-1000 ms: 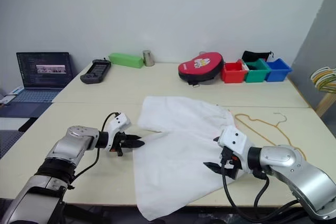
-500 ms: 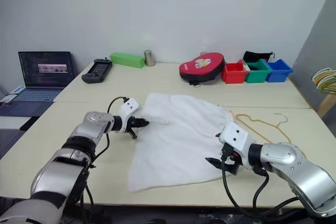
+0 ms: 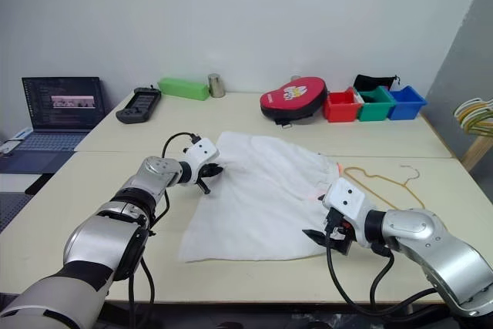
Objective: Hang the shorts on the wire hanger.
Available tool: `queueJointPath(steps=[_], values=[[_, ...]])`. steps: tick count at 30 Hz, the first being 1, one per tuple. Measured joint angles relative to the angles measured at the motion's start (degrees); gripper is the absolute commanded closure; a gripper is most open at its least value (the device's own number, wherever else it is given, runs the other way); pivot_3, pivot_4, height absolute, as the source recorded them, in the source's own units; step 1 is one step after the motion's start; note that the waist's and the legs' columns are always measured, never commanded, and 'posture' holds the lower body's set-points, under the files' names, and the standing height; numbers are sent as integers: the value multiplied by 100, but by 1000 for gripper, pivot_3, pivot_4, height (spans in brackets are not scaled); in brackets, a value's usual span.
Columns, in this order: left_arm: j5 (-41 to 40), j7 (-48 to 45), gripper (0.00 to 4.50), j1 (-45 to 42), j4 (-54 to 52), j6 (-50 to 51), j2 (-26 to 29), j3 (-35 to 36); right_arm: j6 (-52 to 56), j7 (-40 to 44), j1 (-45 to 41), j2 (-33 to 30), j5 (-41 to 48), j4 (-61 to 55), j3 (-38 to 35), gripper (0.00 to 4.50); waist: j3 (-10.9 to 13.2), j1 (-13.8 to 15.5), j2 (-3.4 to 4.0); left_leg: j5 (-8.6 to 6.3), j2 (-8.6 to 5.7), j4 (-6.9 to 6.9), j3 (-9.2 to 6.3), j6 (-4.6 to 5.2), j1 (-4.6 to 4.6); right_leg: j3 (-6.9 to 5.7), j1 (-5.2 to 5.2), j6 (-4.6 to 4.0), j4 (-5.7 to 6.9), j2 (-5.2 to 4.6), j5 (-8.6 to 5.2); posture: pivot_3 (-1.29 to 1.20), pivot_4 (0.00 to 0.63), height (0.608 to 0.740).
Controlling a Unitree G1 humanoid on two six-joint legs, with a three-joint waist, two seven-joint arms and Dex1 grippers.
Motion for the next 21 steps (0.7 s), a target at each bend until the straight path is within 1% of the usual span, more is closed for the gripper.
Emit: queueJointPath(steps=[1, 3, 4, 5, 8, 9, 11, 13, 15, 18, 21], values=[[-12, -127, 3053, 37, -16, -19, 77, 15, -1, 1, 14, 0, -5, 0, 0, 201, 0, -13, 0, 0, 0, 0, 0, 0, 1, 0, 0, 0, 2, 0, 0, 128, 0, 740], [-52, -424, 2657, 150, -123, -42, 298, 88, -14, 9, 30, -3, -18, 11, -1, 201, 0, -41, 0, 0, 3, -1, -1, 0, 2, -1, 0, 0, 4, 3, 0, 145, 0, 740], [-94, -580, 2390, 210, -229, -42, 401, 135, -34, 19, 34, -6, -37, 30, -1, 201, 0, -48, 0, 0, 4, -1, -2, 0, 2, -1, 0, -1, 4, 3, 0, 145, 0, 740], [-150, -765, 2308, 265, -372, -32, 513, 212, -72, 37, 34, -12, -81, 63, -2, 201, 0, -46, 0, 0, 4, -1, -2, 0, 3, -3, 0, -1, 5, 3, 0, 168, 0, 740], [-429, -1439, 1543, 611, -1222, 112, 907, 387, -277, 176, 18, -87, -192, 276, 3, 201, 0, -38, 0, 0, 4, -1, 0, 0, 4, -1, 1, -1, 4, 3, 0, 197, 0, 740], [-522, -1671, 1543, 765, -1537, 211, 1050, 424, -338, 244, 24, -153, -218, 346, 1, 201, 0, -41, 0, 0, 4, -2, 3, 0, 5, 2, 1, -1, 5, 3, 0, 197, 0, 740], [-754, -2191, 1543, 1336, -2629, 555, 1403, 483, -591, 478, 21, -353, -346, 565, 12, 201, -1, -40, 1, 0, 6, -7, 6, 0, 9, 5, 1, -1, 4, 1, 0, 223, 0, 740], [-1021, -2594, 1543, 1973, -3651, 910, 1631, 528, -926, 730, 33, -617, -531, 822, 25, 201, -1, -12, 2, 0, 8, -8, 6, 0, 12, 8, 3, -1, 4, -3, 0, 241, 0, 740], [-1327, -2904, 1543, 2778, -4896, 1337, 1827, 554, -1460, 1042, 2, -836, -843, 1186, 136, 201, -1, 36, 2, 0, 10, -8, 4, 0, 13, 12, 5, -1, 4, -4, 0, 246, 0, 740], [-1529, -3068, 1543, 3699, -6185, 1647, 1977, 533, -2165, 1459, -15, -1004, -1209, 1761, 321, 201, 0, 87, 2, 0, 14, -8, 2, 0, 19, 19, 11, -2, 1, -12, -2, 256, 0, 740], [-1723, -3059, 1543, 4313, -7033, 1892, 2015, 546, -2783, 1793, -34, -1062, -1538, 2217, 486, 201, 1, 159, 4, 0, 13, -8, 4, 0, 25, 19, 14, -2, 2, -10, -5, 260, 0, 740]])
